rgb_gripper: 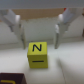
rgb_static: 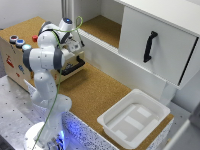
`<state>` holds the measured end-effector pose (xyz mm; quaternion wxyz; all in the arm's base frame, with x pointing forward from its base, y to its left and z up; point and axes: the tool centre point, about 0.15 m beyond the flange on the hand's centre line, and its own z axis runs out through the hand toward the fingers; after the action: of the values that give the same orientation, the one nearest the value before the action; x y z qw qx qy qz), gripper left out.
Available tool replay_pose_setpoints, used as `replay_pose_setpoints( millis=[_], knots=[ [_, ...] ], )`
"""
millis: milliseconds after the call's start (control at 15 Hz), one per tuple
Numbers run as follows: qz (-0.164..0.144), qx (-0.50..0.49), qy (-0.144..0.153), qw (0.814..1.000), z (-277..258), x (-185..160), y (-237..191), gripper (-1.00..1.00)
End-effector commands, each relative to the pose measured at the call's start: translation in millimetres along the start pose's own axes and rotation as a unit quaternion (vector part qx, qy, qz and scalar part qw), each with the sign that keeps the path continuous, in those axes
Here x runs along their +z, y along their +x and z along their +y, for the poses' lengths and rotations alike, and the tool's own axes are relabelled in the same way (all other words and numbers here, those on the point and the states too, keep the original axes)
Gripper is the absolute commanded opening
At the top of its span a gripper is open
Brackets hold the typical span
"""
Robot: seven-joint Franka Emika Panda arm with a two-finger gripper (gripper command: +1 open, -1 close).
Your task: Go towards the drawer and place the yellow object
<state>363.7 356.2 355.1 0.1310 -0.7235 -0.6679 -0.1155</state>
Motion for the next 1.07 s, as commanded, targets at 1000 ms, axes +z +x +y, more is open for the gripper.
replay_pose_setpoints(
  millis=[1000],
  knots=[
    [-0.128, 0.048, -0.06, 0.989, -4, -29, -52, 1.0]
  ],
)
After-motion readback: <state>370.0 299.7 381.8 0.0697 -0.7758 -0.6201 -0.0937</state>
